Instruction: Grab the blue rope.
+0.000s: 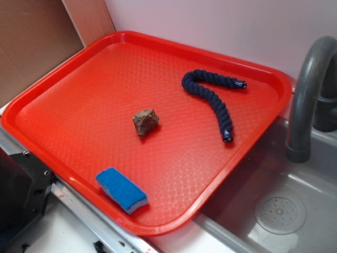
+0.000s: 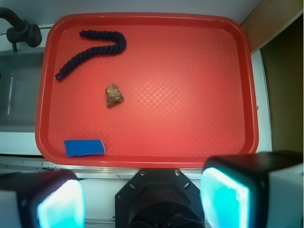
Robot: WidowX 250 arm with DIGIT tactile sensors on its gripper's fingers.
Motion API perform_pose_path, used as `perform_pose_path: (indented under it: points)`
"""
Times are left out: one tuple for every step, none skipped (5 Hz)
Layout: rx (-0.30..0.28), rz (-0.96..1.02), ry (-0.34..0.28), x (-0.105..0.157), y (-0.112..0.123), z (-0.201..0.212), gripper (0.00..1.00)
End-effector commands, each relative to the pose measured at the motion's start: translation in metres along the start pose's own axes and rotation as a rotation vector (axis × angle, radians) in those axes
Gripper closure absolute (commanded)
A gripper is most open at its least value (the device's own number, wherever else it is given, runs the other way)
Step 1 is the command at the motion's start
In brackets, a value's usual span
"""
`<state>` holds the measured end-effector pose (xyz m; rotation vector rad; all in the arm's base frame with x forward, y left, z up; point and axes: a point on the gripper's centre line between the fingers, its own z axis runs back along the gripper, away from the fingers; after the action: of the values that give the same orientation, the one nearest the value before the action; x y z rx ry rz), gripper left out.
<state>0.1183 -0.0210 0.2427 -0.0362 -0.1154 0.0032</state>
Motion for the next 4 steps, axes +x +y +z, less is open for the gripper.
perform_pose_path:
  points:
    - [0.0, 0.0, 0.0, 0.0, 0.0, 0.0, 0.0]
    - [0.12, -0.264, -0.055, 0.049, -0.019, -0.009, 0.0]
    - [0.165, -0.527, -0.009, 0.075, -0.034, -0.022, 0.0]
    - [0.191, -0.793, 0.081, 0.102, -0.052, -0.046, 0.0]
